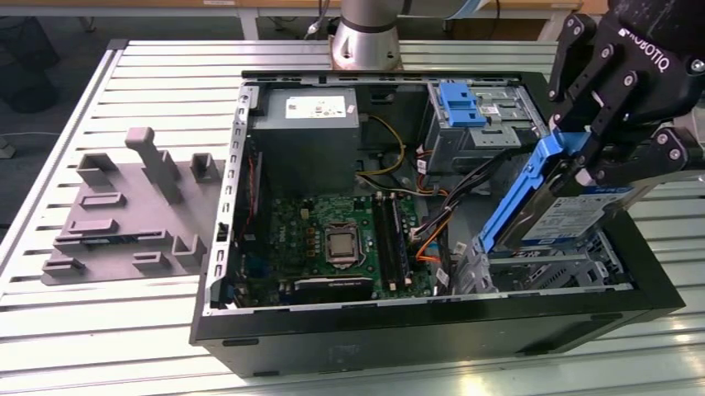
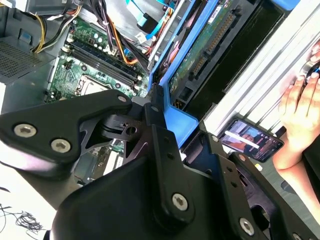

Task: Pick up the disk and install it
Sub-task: 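Insert the disk into the insertion slot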

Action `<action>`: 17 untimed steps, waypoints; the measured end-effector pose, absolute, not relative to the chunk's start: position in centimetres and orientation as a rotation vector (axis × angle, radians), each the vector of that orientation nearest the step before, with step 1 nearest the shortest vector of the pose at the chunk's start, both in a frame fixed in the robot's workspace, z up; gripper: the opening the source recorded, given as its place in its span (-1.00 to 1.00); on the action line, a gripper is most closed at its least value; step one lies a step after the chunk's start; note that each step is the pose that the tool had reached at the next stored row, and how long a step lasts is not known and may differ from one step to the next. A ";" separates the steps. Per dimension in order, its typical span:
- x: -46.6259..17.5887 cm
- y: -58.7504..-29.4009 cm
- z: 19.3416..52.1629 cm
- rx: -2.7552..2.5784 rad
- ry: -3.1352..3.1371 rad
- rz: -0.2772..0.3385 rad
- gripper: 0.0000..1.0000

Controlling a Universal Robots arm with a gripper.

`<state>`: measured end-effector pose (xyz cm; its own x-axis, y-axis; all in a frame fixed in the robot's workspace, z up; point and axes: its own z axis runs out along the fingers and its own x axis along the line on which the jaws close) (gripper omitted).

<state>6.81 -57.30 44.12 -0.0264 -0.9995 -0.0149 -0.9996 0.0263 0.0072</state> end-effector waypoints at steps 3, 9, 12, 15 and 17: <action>6.9 -57.3 44.0 -2.182 2.252 0.024 -0.27; 7.0 -57.3 43.8 -2.164 2.270 0.024 -0.27; 7.0 -57.3 43.6 -2.158 2.275 0.024 -0.27; 7.0 -57.3 43.4 -2.158 2.275 0.024 -0.27; 7.0 -57.3 43.3 -2.158 2.275 0.024 -0.27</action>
